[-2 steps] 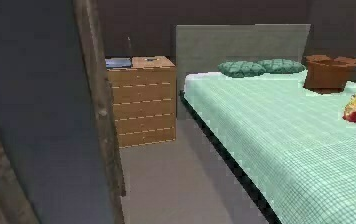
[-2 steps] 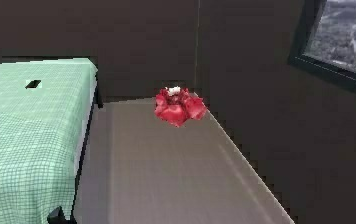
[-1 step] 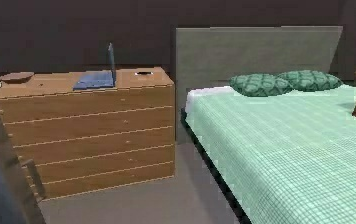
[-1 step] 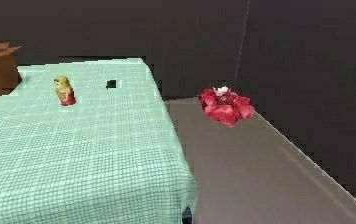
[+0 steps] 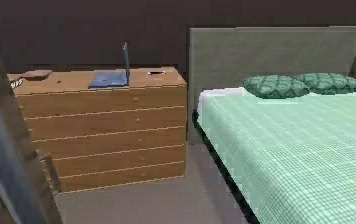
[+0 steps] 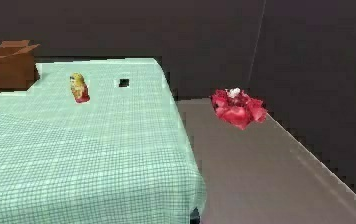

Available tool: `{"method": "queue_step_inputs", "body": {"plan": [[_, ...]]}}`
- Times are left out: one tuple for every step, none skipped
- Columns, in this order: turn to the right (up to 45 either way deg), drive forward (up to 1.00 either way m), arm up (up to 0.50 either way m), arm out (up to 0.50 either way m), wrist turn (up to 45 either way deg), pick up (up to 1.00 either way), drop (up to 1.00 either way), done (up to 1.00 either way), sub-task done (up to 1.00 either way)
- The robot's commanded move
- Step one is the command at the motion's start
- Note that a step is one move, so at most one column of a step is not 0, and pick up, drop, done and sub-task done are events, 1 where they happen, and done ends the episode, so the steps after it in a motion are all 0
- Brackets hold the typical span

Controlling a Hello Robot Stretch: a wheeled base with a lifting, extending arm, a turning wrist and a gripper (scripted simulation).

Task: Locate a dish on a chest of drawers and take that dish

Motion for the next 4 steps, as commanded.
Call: {"method": "queue_step_inputs", "body": {"plan": [[0.0, 0.70, 0.00, 0.00, 0.0, 0.00, 0.00, 0.00, 0.00], [-42.0, 0.00, 0.00, 0.00, 0.0, 0.00, 0.00, 0.00, 0.00], [-3.0, 0.00, 0.00, 0.00, 0.0, 0.00, 0.00, 0.00, 0.00], [0.0, 0.50, 0.00, 0.00, 0.0, 0.00, 0.00, 0.00, 0.00]]}}
